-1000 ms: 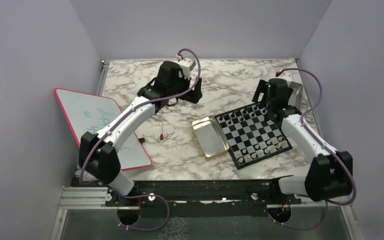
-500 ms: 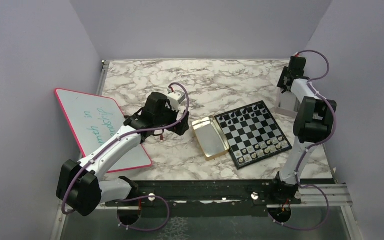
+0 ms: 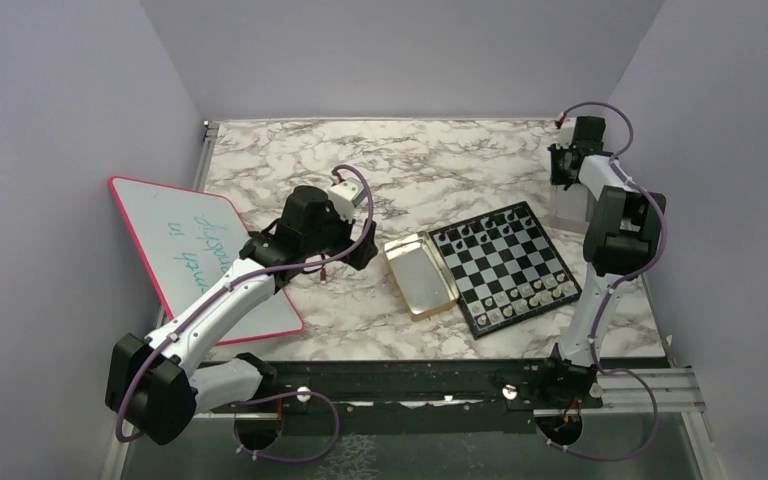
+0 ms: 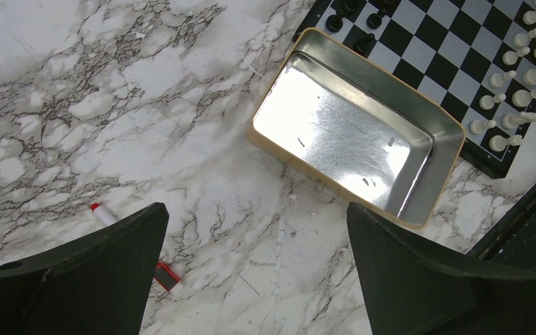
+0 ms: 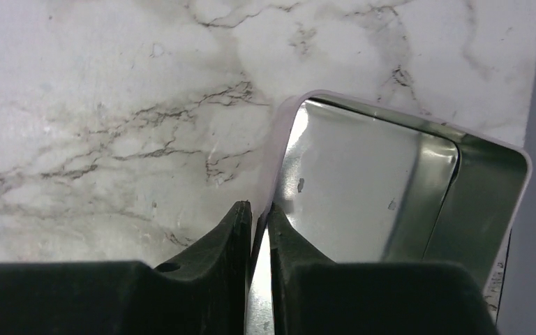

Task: Set up the chess pieces on the board
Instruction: Move the storage box to the center of the board.

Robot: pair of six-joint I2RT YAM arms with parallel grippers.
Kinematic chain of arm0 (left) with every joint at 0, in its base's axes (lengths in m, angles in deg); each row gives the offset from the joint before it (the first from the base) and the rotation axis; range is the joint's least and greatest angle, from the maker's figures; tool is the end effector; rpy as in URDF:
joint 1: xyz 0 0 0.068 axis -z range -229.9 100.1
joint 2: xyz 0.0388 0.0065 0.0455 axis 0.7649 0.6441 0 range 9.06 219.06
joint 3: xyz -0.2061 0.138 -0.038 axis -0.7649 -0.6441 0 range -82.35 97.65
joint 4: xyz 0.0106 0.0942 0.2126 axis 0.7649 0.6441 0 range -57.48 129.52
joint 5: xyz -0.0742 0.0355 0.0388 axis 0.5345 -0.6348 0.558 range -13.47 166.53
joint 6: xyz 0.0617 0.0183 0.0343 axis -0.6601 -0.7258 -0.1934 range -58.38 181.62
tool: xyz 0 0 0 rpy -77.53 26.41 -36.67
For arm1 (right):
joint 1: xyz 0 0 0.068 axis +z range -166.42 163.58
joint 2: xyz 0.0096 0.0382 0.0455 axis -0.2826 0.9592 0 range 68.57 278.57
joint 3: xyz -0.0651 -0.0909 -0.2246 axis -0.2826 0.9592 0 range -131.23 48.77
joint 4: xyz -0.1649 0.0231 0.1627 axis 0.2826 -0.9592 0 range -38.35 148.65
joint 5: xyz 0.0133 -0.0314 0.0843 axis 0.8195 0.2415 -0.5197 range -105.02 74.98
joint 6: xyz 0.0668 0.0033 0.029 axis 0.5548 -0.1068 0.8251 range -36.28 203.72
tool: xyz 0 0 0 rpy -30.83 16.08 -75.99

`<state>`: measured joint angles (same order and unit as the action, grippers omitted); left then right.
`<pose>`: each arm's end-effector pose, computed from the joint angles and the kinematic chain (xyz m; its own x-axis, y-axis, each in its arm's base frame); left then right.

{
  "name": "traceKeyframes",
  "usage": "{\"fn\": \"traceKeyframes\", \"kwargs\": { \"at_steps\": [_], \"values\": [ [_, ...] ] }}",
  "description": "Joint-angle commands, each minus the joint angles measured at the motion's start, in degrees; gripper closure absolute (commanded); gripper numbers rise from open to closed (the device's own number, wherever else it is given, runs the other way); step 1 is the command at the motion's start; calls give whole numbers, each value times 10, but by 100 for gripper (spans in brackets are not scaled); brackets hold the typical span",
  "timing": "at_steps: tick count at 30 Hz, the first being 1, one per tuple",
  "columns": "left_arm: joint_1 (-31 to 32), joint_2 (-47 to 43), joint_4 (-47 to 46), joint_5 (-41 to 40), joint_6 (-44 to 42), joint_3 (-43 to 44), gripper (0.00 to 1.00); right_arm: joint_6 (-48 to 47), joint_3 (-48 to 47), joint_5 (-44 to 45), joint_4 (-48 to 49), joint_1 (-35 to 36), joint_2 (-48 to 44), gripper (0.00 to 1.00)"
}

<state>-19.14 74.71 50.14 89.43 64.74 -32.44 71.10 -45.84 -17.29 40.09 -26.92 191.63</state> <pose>0.2115 -0.1416 0.2598 -0.5079 0.2405 -0.8272 0.6321 0.7564 -0.1682 0.4530 -0.0815 0.1680 -0.7359 -0.0855 -0.6717 -0.0052 0.9927 -0.1206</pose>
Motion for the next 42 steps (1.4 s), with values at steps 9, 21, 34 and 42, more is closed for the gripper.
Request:
{"fn": "traceKeyframes", "kwargs": {
  "at_steps": [9, 21, 34, 42],
  "values": [
    [-1, -7, -15, 12, 1, -6, 1, -116, 98, -64, -63, 1, -106, 87],
    [-1, -11, -15, 16, 2, -7, 1, -148, 192, -84, -60, 6, -198, 90],
    [0, -16, -15, 12, 1, -9, 1, -191, 199, -81, -56, 30, -180, 86],
    [0, -20, -15, 8, 0, -10, 1, -182, 189, -40, -83, 33, -187, 79]
  ]
}}
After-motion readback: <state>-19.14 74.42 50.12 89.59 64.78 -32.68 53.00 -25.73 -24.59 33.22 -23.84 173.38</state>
